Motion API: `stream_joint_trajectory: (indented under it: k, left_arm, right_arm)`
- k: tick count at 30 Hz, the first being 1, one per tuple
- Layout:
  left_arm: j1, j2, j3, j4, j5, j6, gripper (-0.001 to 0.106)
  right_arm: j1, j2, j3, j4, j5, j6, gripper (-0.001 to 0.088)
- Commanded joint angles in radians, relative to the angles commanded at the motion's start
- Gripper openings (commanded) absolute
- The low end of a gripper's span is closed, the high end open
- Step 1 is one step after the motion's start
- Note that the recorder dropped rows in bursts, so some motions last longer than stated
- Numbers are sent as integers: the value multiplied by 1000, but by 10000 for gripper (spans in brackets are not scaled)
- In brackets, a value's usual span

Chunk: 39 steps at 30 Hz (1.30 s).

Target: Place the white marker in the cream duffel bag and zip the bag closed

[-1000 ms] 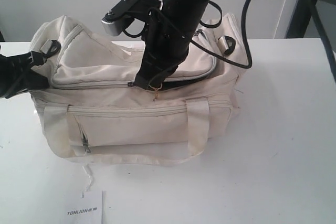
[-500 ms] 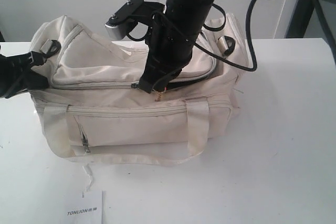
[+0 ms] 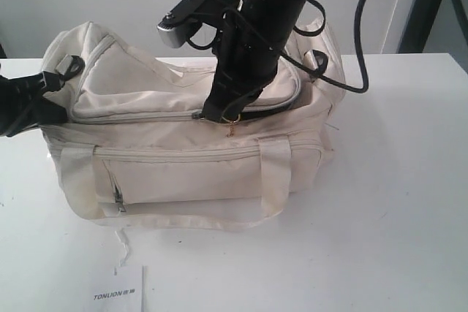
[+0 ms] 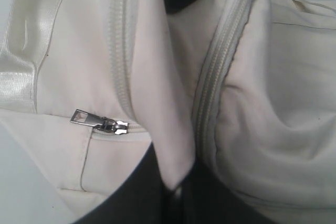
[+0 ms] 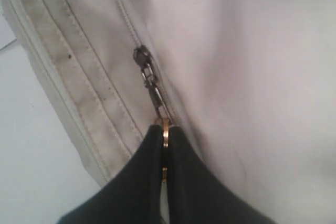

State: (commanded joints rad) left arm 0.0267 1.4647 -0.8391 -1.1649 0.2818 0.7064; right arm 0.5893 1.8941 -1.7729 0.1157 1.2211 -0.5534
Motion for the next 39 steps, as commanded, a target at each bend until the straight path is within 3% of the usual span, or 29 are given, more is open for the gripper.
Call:
stream_joint_trajectory:
  k: [25, 29, 34, 39]
  left_arm:
    - [0, 0, 0, 0, -30, 0, 10]
    - [0, 0, 0, 0, -45, 5, 178]
    - [0, -2, 0, 12, 62, 35, 703]
    - [17, -87, 0, 68, 6, 33, 749]
  right_arm:
    - [-62, -31, 54, 4, 0, -2, 0]
    - [-62, -31, 54, 16, 0, -2, 0]
    - [-62, -31, 54, 18, 0, -2, 0]
    - [-62, -31, 54, 18, 0, -2, 0]
